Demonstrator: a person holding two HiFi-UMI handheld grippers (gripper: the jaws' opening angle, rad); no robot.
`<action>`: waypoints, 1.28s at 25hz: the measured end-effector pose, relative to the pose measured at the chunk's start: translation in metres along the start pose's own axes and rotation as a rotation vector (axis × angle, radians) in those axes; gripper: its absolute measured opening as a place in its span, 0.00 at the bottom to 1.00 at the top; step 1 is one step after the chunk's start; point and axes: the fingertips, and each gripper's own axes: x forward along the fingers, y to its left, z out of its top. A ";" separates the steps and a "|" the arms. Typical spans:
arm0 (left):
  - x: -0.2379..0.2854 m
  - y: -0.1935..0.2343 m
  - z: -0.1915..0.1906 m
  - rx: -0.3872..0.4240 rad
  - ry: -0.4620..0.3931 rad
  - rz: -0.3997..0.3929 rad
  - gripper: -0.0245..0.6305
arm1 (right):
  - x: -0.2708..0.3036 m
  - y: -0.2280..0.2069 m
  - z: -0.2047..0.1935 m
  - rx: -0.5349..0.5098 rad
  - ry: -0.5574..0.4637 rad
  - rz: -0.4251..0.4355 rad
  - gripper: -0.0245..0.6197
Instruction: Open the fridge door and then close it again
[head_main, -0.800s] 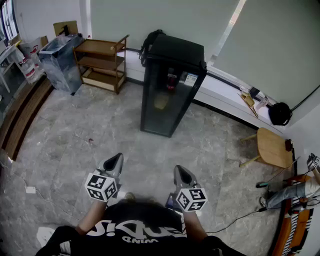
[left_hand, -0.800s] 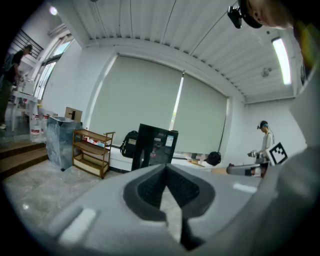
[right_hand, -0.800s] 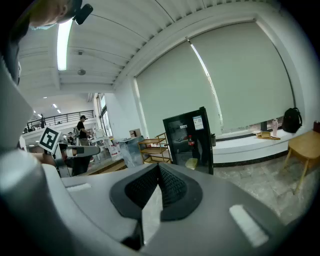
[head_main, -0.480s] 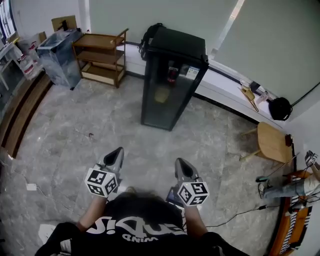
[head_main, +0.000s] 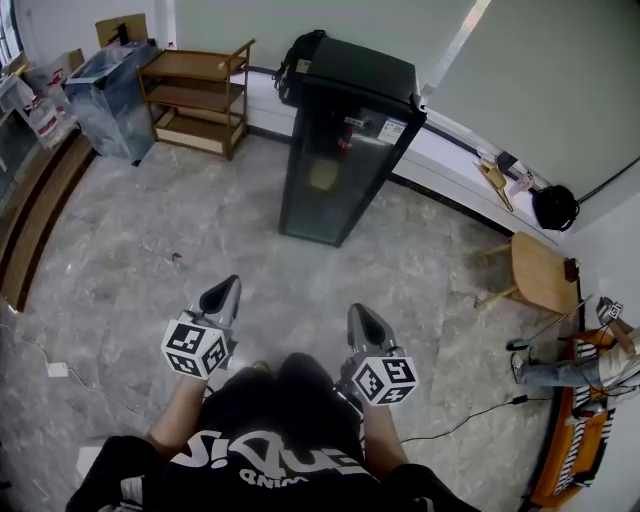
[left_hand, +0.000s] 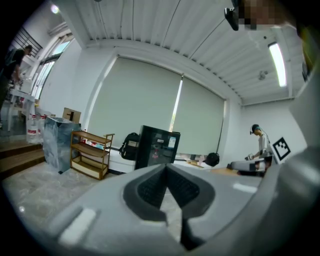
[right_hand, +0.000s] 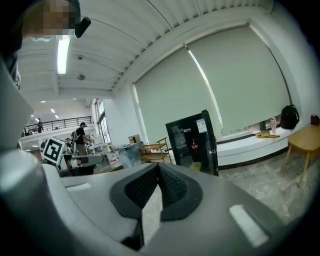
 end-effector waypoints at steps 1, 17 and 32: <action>0.001 0.003 -0.001 -0.002 0.002 -0.004 0.04 | 0.002 0.000 -0.002 0.002 0.002 -0.009 0.03; 0.075 0.055 0.015 0.007 0.008 -0.052 0.04 | 0.079 -0.036 0.008 0.041 -0.003 -0.086 0.03; 0.215 0.099 0.066 -0.018 0.005 -0.031 0.04 | 0.202 -0.114 0.093 0.029 -0.014 -0.054 0.03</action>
